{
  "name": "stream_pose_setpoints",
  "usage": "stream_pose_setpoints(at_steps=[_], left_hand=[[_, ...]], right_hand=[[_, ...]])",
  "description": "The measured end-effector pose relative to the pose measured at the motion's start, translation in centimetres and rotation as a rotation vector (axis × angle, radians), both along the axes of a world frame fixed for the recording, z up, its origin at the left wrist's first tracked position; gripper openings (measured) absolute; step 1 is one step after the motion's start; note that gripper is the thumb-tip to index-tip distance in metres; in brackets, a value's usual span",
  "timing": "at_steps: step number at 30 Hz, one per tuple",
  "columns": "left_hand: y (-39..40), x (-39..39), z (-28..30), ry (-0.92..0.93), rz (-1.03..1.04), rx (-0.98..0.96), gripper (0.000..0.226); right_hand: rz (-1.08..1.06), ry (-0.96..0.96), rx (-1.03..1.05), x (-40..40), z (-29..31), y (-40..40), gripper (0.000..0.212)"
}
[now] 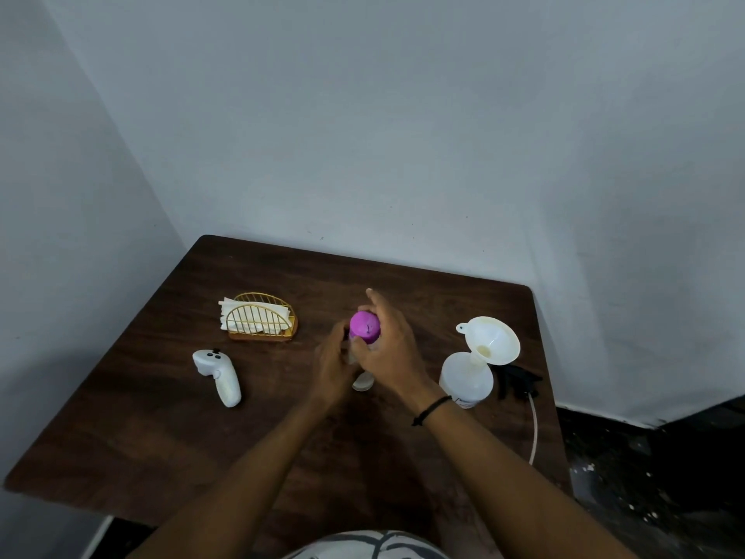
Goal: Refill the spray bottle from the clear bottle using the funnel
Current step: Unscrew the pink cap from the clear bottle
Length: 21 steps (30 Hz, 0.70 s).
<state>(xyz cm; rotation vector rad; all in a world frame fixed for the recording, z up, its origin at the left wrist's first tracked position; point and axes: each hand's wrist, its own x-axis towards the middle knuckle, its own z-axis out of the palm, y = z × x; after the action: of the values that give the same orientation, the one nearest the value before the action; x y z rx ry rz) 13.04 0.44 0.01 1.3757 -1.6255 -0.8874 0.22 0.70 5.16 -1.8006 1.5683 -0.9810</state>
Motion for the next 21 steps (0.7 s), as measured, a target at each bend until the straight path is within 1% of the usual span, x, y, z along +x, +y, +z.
stream_pose_setpoints(at_steps=[2,3,5,6,8,10,12,14,16,18,21], left_hand=[[0.05,0.17,-0.15,-0.022,0.015,0.012,0.049],[-0.01,0.22,-0.34,-0.013,0.018,0.005,0.05],[0.08,-0.01,-0.15,0.017,0.002,-0.011,0.049],[0.1,-0.12,-0.22,0.022,0.002,-0.015,0.048],[0.25,-0.16,-0.37,0.03,0.009,-0.033,0.045],[0.28,0.03,-0.47,0.008,0.022,-0.044,0.043],[0.35,0.03,-0.11,0.015,0.011,-0.035,0.04],[0.36,-0.09,0.23,0.049,0.002,-0.046,0.039],[0.47,-0.09,0.26,0.05,-0.004,-0.075,0.04],[0.53,-0.05,0.4,0.043,-0.012,-0.07,0.043],[0.48,-0.1,0.26,0.051,-0.005,-0.072,0.04]], right_hand=[[0.045,0.034,-0.011,0.23,0.05,0.08,0.088],[0.015,0.045,-0.006,0.33,0.16,0.09,0.087],[-0.063,0.034,-0.024,0.4,0.18,-0.02,0.076],[-0.06,0.024,-0.036,0.32,0.14,-0.05,0.073],[0.013,0.022,-0.036,0.41,0.15,-0.1,0.079],[0.032,0.107,-0.056,0.73,0.21,-0.25,0.086],[-0.039,0.159,-0.052,0.92,0.39,-0.32,0.083],[-0.043,0.111,-0.053,0.74,0.52,-0.16,0.076],[0.017,0.062,-0.055,0.73,0.45,0.11,0.083],[0.023,0.106,-0.076,0.92,0.39,0.17,0.088],[-0.048,0.13,-0.06,0.75,0.34,0.05,0.079]])
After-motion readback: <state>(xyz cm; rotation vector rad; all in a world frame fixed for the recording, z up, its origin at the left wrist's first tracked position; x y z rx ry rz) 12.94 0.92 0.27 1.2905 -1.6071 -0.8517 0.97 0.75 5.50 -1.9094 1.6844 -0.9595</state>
